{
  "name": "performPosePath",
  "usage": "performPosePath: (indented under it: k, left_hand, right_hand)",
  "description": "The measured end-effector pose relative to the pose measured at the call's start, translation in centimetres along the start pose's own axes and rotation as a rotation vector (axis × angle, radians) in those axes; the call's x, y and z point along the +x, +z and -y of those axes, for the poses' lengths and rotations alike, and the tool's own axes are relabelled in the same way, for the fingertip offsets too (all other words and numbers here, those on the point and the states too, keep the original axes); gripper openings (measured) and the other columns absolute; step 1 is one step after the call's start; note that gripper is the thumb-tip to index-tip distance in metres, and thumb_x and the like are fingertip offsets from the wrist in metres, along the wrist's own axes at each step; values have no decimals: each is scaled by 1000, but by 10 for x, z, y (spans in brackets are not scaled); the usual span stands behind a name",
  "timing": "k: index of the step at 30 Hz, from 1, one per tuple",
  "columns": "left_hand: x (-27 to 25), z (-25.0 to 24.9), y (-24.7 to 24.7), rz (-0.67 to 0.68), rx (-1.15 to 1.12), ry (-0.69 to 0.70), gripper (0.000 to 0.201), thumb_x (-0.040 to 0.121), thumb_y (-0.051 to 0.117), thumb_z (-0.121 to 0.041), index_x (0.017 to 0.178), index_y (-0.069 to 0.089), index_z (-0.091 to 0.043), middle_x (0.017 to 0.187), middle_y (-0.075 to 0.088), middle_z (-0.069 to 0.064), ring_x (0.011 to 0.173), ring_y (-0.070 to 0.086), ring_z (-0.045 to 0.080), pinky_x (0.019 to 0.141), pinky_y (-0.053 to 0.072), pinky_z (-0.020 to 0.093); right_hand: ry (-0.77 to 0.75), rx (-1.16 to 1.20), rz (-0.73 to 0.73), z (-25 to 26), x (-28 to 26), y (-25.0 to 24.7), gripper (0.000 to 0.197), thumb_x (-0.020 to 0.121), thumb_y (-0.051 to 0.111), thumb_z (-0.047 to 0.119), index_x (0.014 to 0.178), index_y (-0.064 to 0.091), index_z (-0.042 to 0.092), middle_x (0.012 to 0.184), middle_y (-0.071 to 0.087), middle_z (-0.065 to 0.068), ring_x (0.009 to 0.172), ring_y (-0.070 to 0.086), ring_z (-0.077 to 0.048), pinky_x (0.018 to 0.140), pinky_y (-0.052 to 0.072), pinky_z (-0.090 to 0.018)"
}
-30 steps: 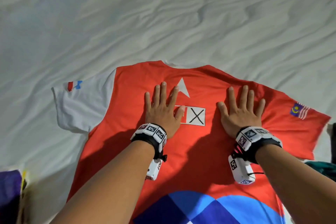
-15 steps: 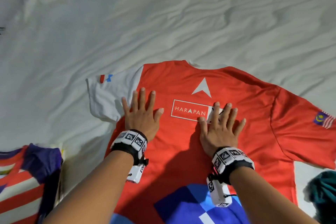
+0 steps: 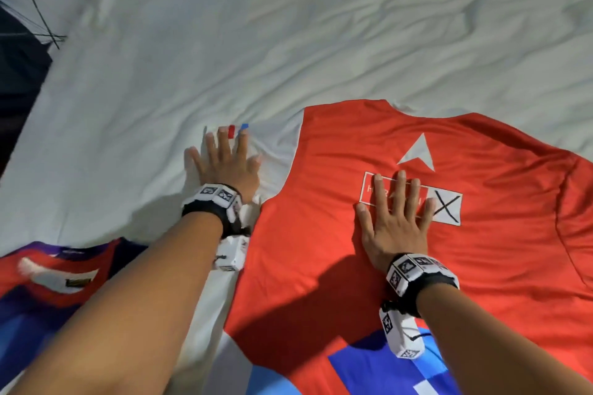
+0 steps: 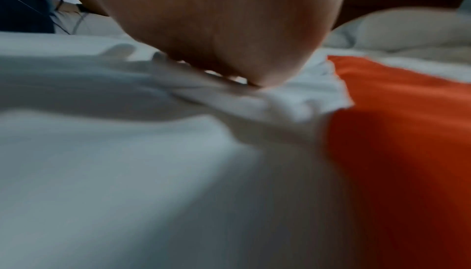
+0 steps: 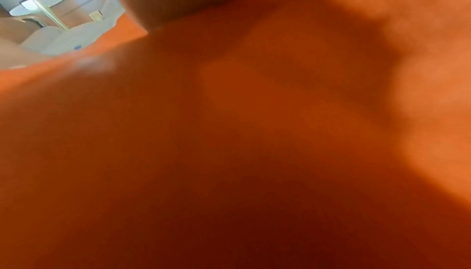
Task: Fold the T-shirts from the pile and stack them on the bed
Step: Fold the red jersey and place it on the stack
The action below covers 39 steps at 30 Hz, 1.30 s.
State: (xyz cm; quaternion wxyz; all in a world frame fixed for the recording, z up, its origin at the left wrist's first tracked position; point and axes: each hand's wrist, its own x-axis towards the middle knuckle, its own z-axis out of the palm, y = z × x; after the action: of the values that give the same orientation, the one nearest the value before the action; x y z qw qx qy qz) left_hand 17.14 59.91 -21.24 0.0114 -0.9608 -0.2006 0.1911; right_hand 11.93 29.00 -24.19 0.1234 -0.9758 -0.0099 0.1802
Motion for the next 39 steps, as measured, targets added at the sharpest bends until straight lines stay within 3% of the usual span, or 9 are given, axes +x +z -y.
performPosePath:
  k: [3, 6, 13, 19, 25, 29, 32, 34, 39]
  left_hand:
    - [-43, -53, 0, -240, -82, 203, 67, 100, 25, -46, 161, 19, -19, 169, 7, 18, 156, -2, 39, 120, -17, 62]
    - [-94, -90, 33, -153, -12, 545, 69, 103, 20, -58, 163, 6, -29, 171, -7, 10, 157, -8, 30, 123, -4, 62]
    - [-97, -68, 46, -163, -12, 117, 73, 103, 13, -60, 164, 3, -22, 169, -5, 19, 156, -11, 35, 121, -3, 64]
    - [-199, -133, 81, -139, -17, 630, 66, 104, 28, -51, 163, 6, -32, 171, -6, 12, 158, -3, 32, 122, 7, 60]
    - [-209, -116, 92, -183, -35, 437, 69, 101, 25, -59, 163, 9, -33, 171, 8, 13, 156, 11, 35, 124, 9, 58]
    - [-229, -150, 84, -174, -96, 291, 67, 100, 45, -45, 159, 30, -18, 166, 18, 23, 154, 12, 41, 121, 14, 64]
    - [-258, -197, 74, -207, -186, 355, 53, 96, 53, -41, 144, 50, -20, 155, 38, 19, 144, 31, 40, 111, 30, 61]
    - [-281, -235, 72, -216, -267, 448, 37, 93, 56, -42, 123, 62, -23, 130, 54, 12, 121, 49, 36, 94, 42, 52]
    - [-320, -323, 74, -135, -434, 580, 21, 92, 58, -39, 94, 61, -18, 96, 57, 9, 91, 56, 35, 73, 47, 45]
  right_hand:
    - [3, 0, 0, 1, 0, 2, 66, 101, 8, 64, 158, -15, 40, 165, -28, -1, 149, -34, -23, 119, -20, -54]
    - [-3, 9, 33, 0, 1, -2, 65, 102, 9, 61, 158, -16, 40, 165, -30, 0, 148, -35, -22, 119, -22, -53]
    - [-49, 13, 53, -28, -27, -20, 64, 104, 15, 60, 161, -5, 39, 169, -17, 3, 153, -23, -20, 123, -14, -51]
    - [-151, 0, 25, -54, -100, 0, 62, 101, 13, 52, 160, -3, 40, 169, -16, 4, 154, -20, -20, 124, -6, -53]
    - [26, -97, -23, -178, -139, -8, 69, 98, 10, 67, 159, -9, 43, 168, -18, 8, 154, -19, -18, 124, -11, -46]
    - [139, -56, 20, -230, -151, -28, 71, 95, 7, 69, 159, -9, 44, 167, -20, 9, 156, -10, -20, 124, -6, -50]
    - [73, -54, -46, -242, -149, -50, 66, 98, 21, 62, 159, 22, 36, 167, 18, -2, 152, 19, -26, 122, 8, -52]
    - [22, -60, -197, -246, -138, -71, 54, 97, 34, 53, 141, 51, 27, 143, 51, -6, 129, 43, -31, 109, 28, -53]
    - [8, 53, -431, -274, -83, -113, 41, 93, 43, 40, 107, 72, 14, 107, 63, -18, 101, 52, -42, 83, 42, -51]
